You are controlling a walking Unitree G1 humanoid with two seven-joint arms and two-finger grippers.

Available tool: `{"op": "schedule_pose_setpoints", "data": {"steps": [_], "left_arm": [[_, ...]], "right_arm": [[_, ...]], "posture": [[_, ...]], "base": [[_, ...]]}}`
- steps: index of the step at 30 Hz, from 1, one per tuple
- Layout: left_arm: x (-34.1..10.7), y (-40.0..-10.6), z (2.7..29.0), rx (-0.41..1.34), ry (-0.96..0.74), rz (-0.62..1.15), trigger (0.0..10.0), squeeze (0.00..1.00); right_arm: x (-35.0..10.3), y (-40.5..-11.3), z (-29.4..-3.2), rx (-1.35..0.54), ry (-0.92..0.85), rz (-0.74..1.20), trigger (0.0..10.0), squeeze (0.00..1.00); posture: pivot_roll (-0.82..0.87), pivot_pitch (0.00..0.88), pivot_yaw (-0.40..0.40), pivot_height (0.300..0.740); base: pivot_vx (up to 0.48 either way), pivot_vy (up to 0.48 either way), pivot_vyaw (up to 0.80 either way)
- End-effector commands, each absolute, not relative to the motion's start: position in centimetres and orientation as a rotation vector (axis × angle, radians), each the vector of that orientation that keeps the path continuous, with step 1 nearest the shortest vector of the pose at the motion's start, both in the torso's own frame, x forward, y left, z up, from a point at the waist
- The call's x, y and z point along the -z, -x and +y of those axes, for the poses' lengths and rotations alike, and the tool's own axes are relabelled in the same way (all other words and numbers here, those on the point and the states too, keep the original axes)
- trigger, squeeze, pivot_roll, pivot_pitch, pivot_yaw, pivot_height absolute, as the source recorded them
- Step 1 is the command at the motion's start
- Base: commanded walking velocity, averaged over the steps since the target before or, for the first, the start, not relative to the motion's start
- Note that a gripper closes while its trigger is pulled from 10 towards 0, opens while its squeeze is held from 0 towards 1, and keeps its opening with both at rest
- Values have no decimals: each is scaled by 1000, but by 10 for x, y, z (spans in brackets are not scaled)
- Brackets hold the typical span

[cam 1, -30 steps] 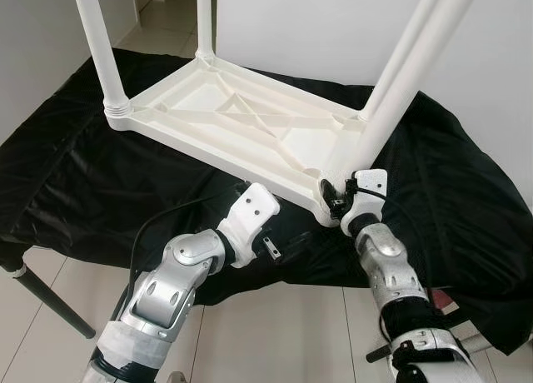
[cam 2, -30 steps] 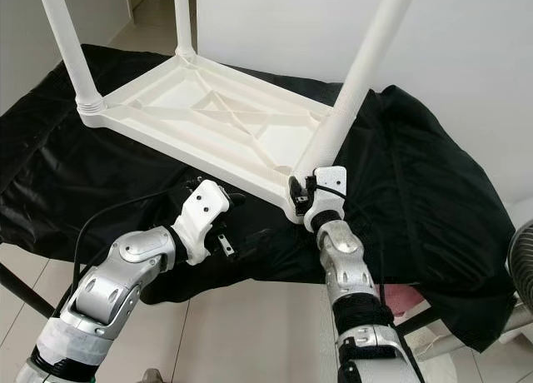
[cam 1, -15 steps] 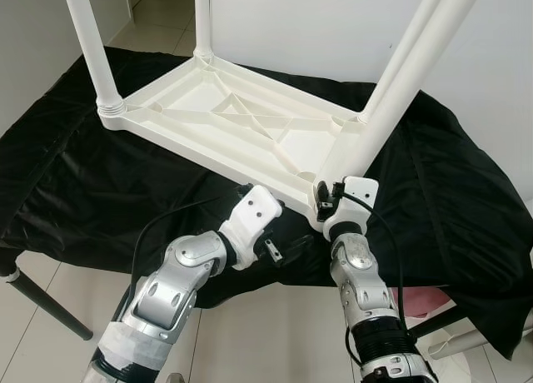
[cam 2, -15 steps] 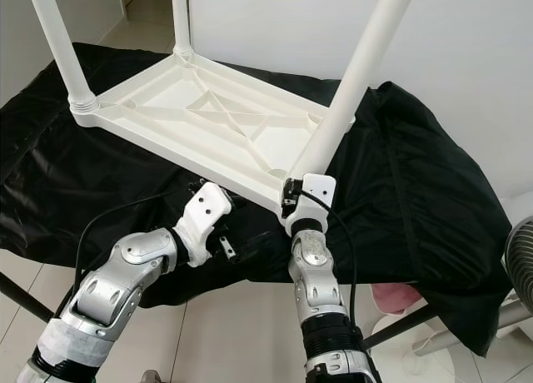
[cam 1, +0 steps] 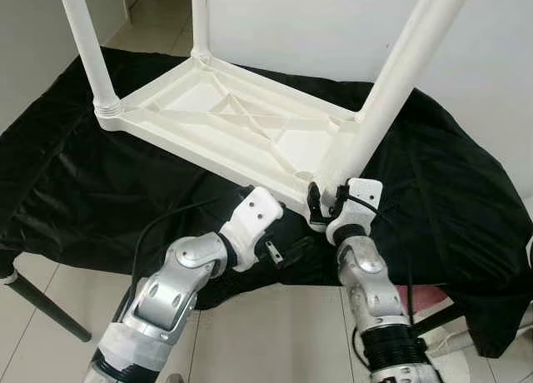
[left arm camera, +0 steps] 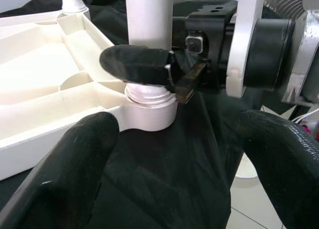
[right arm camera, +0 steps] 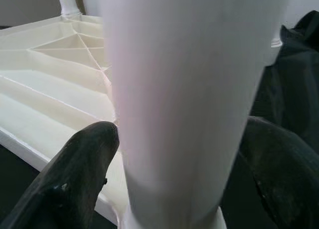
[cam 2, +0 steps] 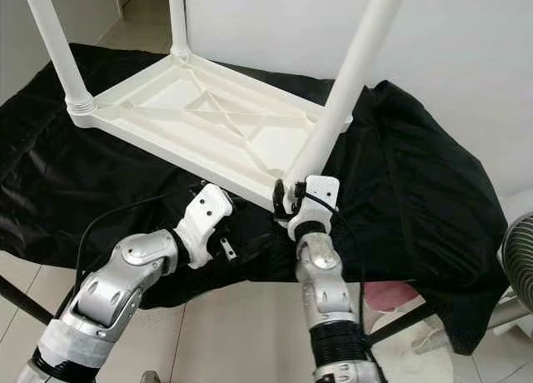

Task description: Building children table

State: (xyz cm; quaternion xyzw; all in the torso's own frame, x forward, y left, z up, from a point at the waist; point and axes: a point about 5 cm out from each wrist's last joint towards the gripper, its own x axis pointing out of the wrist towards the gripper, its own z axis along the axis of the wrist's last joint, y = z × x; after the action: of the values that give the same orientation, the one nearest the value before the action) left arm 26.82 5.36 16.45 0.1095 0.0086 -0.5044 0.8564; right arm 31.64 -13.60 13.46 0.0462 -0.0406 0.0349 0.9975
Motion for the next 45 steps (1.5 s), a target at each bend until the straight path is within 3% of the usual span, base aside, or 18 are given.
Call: {"op": "schedule_pose_setpoints", "data": {"steps": [1, 2, 6, 10, 16, 26, 27, 28, 29, 36, 37, 39, 40, 45], "left_arm": [[-164, -270, 51, 1040, -232, 16, 10000, 0], [-165, -270, 51, 1038, -232, 13, 10000, 0], [-165, -272, 50, 1036, -233, 9, 10000, 0], [-166, -274, 49, 1038, -236, 2, 10000, 0], [-168, -276, 50, 1035, -238, -4, 10000, 0], [-169, -278, 50, 1030, -237, -9, 10000, 0], [-169, -278, 51, 1029, -238, -10, 10000, 0], [-169, -278, 51, 1029, -238, -10, 10000, 0], [-169, -278, 51, 1030, -239, -10, 10000, 0], [-169, -279, 52, 1032, -250, -11, 10000, 0], [-170, -280, 53, 1031, -253, -10, 10000, 0], [-170, -281, 54, 1030, -256, -10, 10000, 0], [-170, -281, 55, 1028, -256, -9, 10000, 0], [-170, -282, 56, 1027, -259, -6, 10000, 0]], "right_arm": [[-134, -317, -135, -91, -98, -69, 10000, 463], [-136, -319, -138, -111, -92, -73, 10000, 0], [-141, -325, -142, -170, -68, -84, 10000, 0], [-145, -334, -139, -387, -70, -76, 10000, 0], [-138, -337, -138, -554, -5, -31, 10000, 0], [-127, -346, -142, -594, 73, 24, 10000, 0], [-124, -348, -142, -597, 75, 32, 8392, 0], [-124, -348, -142, -597, 75, 32, 8392, 0], [-123, -350, -141, -605, 71, 36, 0, 0], [-121, -352, -140, -613, 59, 40, 0, 0], [-121, -352, -141, -613, 64, 35, 3216, 0], [-121, -352, -141, -612, 68, 31, 3216, 0], [-121, -352, -141, -616, 64, 24, 10000, 0], [-122, -350, -141, -603, 48, 3, 10000, 0]], "posture": [[46, 21, -117, 740], [45, 14, -118, 740], [45, 0, -121, 740], [44, 0, -116, 740], [48, 0, -114, 740], [53, 0, -110, 740], [54, 0, -107, 740], [54, 0, -107, 740], [55, 0, -106, 740], [61, 0, -105, 740], [59, 0, -105, 740], [57, 0, -104, 740], [55, 0, -101, 740], [50, 5, -101, 740]], "base": [[0, 0, 0], [0, 0, 0], [0, 0, 0], [0, 0, 0], [0, 0, 0], [0, 0, 0], [0, 0, 0], [0, 0, 0], [0, 0, 0], [0, 0, 0], [0, 0, 0], [0, 0, 0], [0, 0, 0], [0, 0, 0]]}}
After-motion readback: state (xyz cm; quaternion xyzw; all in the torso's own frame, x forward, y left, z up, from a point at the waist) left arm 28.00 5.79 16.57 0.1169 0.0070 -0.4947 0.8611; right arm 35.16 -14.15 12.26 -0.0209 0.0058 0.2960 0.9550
